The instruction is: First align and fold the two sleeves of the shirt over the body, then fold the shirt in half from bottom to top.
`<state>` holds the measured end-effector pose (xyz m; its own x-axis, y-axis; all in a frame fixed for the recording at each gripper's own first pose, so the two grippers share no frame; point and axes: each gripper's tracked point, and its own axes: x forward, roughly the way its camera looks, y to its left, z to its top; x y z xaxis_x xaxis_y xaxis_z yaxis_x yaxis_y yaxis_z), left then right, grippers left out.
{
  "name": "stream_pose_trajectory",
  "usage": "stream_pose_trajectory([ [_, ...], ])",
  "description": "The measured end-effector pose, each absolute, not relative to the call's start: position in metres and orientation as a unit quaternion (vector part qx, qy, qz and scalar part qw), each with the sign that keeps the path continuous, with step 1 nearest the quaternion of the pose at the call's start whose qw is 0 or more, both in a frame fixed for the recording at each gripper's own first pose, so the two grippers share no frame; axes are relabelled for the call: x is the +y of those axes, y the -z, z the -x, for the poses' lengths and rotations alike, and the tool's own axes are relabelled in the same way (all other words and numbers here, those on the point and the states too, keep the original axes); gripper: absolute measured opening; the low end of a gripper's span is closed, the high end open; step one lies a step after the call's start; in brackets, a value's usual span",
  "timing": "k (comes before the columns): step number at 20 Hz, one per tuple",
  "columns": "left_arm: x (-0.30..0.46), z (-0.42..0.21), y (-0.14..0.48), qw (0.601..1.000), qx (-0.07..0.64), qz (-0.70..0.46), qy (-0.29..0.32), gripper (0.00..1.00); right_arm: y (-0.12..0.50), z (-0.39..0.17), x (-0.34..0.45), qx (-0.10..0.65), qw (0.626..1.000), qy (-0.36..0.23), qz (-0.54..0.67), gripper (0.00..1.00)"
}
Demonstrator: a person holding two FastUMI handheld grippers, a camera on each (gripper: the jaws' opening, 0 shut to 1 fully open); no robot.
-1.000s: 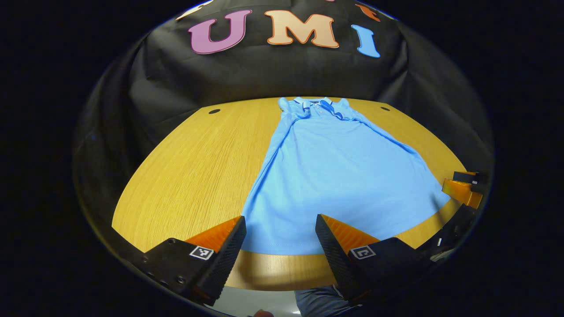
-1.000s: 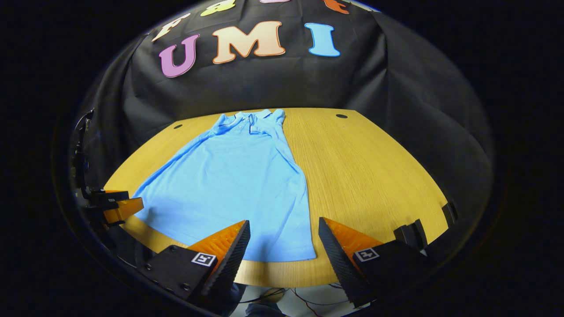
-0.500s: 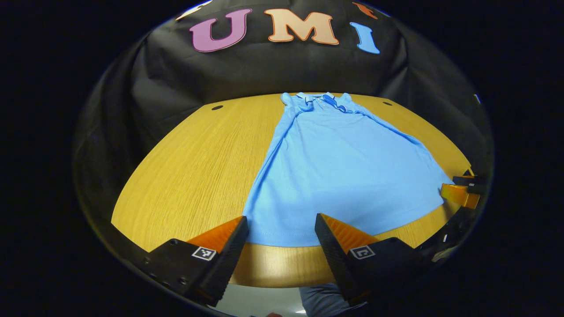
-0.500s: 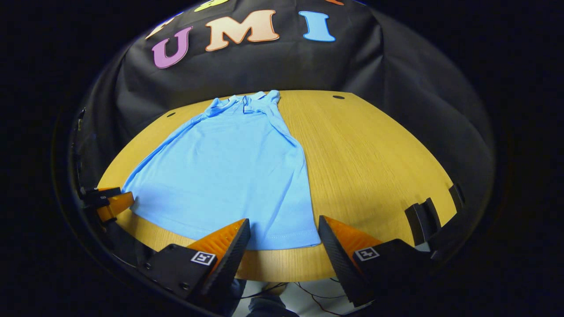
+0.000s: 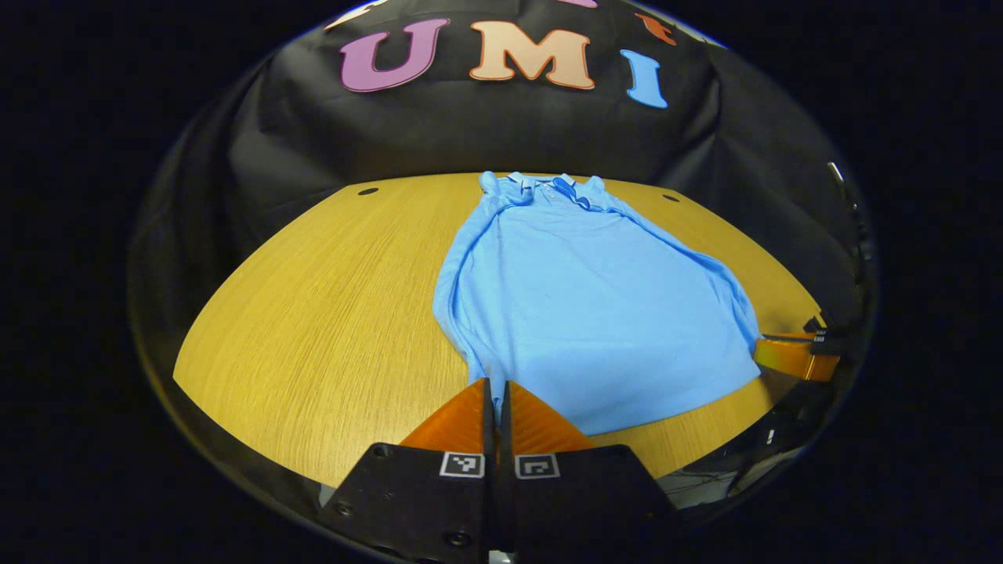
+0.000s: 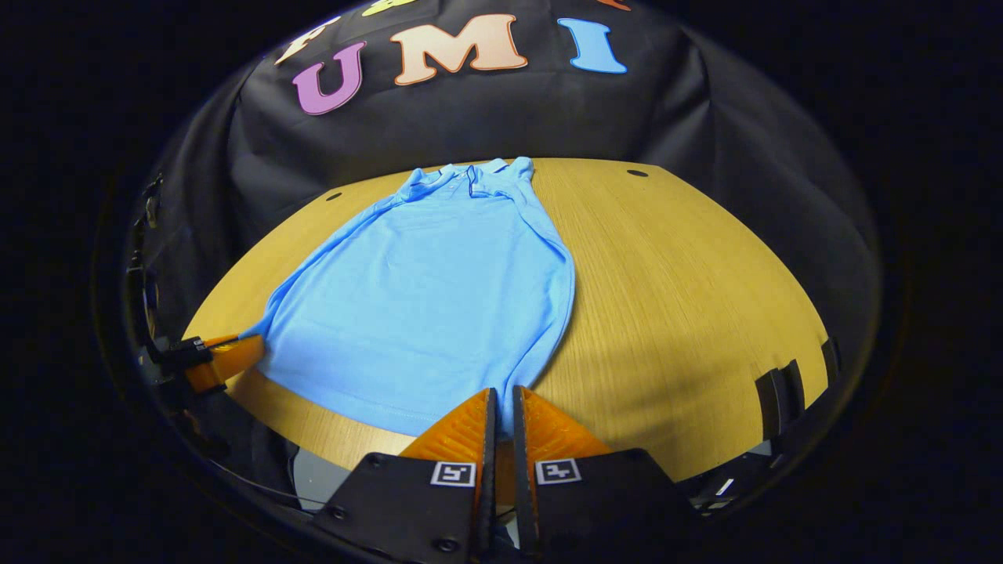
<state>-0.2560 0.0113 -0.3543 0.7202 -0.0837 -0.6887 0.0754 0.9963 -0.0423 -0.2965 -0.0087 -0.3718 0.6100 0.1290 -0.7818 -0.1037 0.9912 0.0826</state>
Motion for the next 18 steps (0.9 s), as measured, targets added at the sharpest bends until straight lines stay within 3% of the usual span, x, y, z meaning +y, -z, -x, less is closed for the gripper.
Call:
stream_pose_trajectory([
  [1,0.01,0.256,0.355,0.924,0.38,0.009,0.039,0.0,0.372,0.296,-0.009,0.438,0.896,-0.067,-0.017,0.04],
  [2,0.008,0.256,0.355,0.92,0.39,0.011,0.039,0.0,0.371,0.295,-0.009,0.438,0.896,-0.068,-0.018,0.03],
  [7,0.001,0.253,0.347,0.907,0.419,0.022,0.044,0.0,0.357,0.287,-0.005,0.428,0.9,-0.083,-0.021,0.03],
  [18,-0.01,0.179,0.258,0.934,0.346,0.06,0.061,0.0,0.267,0.197,0.014,0.34,0.932,-0.11,-0.057,0.03],
])
